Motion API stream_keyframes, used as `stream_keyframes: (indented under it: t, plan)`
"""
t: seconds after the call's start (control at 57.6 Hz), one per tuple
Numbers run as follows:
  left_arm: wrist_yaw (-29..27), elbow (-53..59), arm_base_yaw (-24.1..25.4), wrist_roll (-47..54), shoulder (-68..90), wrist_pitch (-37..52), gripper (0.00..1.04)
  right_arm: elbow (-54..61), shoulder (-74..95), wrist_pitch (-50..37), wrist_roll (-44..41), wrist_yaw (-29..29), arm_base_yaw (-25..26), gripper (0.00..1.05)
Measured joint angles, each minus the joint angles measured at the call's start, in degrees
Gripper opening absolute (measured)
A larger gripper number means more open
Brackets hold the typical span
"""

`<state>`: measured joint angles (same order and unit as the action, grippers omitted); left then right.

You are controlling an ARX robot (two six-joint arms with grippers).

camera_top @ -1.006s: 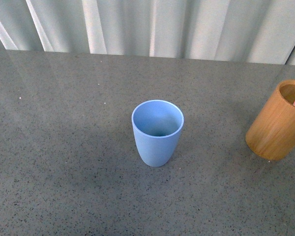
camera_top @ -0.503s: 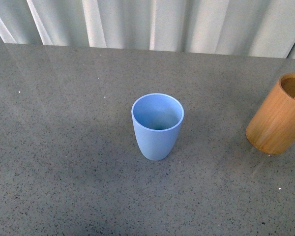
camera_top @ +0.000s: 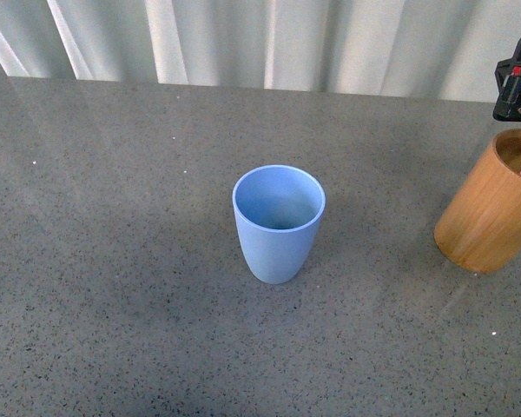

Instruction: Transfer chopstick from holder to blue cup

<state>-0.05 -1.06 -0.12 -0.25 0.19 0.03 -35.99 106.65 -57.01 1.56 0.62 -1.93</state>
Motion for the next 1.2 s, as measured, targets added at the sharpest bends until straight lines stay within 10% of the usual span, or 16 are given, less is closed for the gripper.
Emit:
stream_keyframes:
  t: [0.243, 0.642, 1.197]
  plan:
    - [0.00, 0.00, 0.00, 0.00, 0.00, 0.00, 0.98, -0.42, 1.88, -1.16, 0.15, 0.28, -0.42, 0.92]
    - [0.02, 0.00, 0.00, 0.00, 0.00, 0.00, 0.98, -0.28, 2.25, -2.78, 0.17, 0.37, -0.57, 0.04]
    - [0.02, 0.00, 0.00, 0.00, 0.00, 0.00, 0.98, 3.65, -8.37, -4.52, -3.32, 2.08, -6.45, 0.02]
